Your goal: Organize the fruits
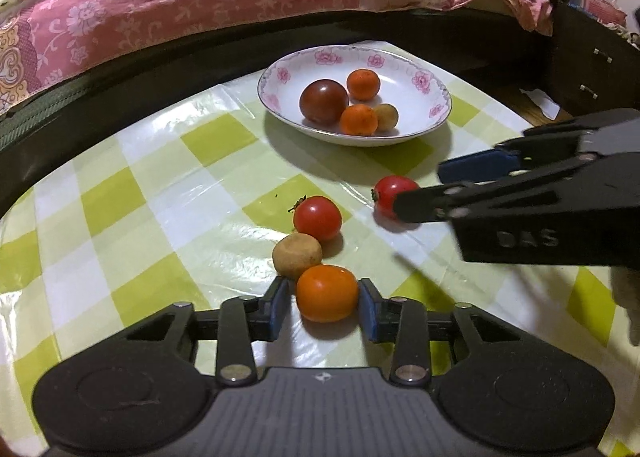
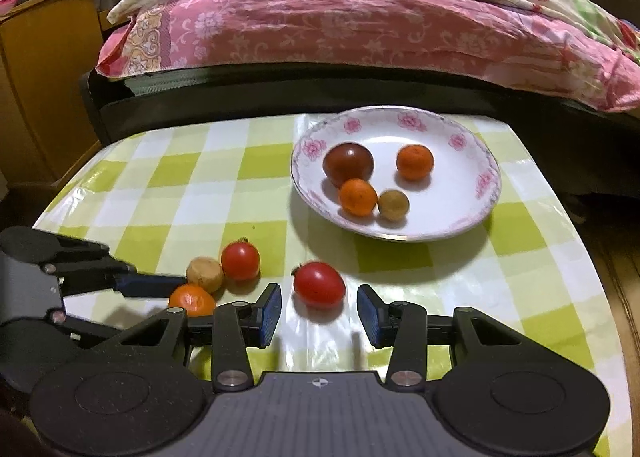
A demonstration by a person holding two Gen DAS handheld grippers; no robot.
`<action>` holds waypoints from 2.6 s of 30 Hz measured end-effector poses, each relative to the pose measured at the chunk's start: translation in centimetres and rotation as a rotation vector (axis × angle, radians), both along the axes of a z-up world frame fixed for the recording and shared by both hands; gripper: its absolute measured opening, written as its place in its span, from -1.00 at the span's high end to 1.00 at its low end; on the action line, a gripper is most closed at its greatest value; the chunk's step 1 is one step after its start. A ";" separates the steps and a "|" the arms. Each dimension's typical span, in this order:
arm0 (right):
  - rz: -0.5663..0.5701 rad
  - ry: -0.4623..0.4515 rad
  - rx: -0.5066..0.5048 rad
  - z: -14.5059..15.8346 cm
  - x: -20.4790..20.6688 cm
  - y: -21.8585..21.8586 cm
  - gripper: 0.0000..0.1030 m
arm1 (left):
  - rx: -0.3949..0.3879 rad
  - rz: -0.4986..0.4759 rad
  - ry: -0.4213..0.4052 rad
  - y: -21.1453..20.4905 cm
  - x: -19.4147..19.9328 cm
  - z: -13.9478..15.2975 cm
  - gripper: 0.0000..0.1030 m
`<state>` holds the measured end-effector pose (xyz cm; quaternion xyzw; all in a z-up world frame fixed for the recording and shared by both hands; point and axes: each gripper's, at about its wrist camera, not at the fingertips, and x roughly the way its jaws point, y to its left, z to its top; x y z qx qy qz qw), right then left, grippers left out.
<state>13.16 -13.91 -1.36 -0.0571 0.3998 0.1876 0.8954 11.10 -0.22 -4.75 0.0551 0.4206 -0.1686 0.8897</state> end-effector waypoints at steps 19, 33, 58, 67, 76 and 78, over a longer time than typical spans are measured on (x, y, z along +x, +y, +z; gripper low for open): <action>0.032 0.023 -0.056 -1.3 1.0 0.9 0.48 | 0.031 -0.045 -0.012 -0.4 -0.4 0.0 0.22; 0.093 0.015 -0.089 -1.3 -2.0 -0.4 0.46 | 0.039 -0.062 -0.033 -0.3 -0.9 -0.1 0.21; 0.054 0.022 -0.045 -1.9 -1.2 -0.4 0.46 | 0.039 -0.058 -0.053 -0.4 -1.2 -0.1 0.23; 0.053 0.020 -0.031 -1.4 -1.5 -0.5 0.49 | 0.011 -0.060 -0.043 -0.4 -1.1 0.5 0.23; 0.024 0.005 0.017 0.0 -1.6 -1.3 0.49 | -0.004 -0.056 -0.079 -0.9 -0.2 1.9 0.23; 0.020 -0.003 0.026 0.4 -1.5 -1.3 0.49 | -0.002 -0.051 -0.094 -1.1 0.2 2.3 0.23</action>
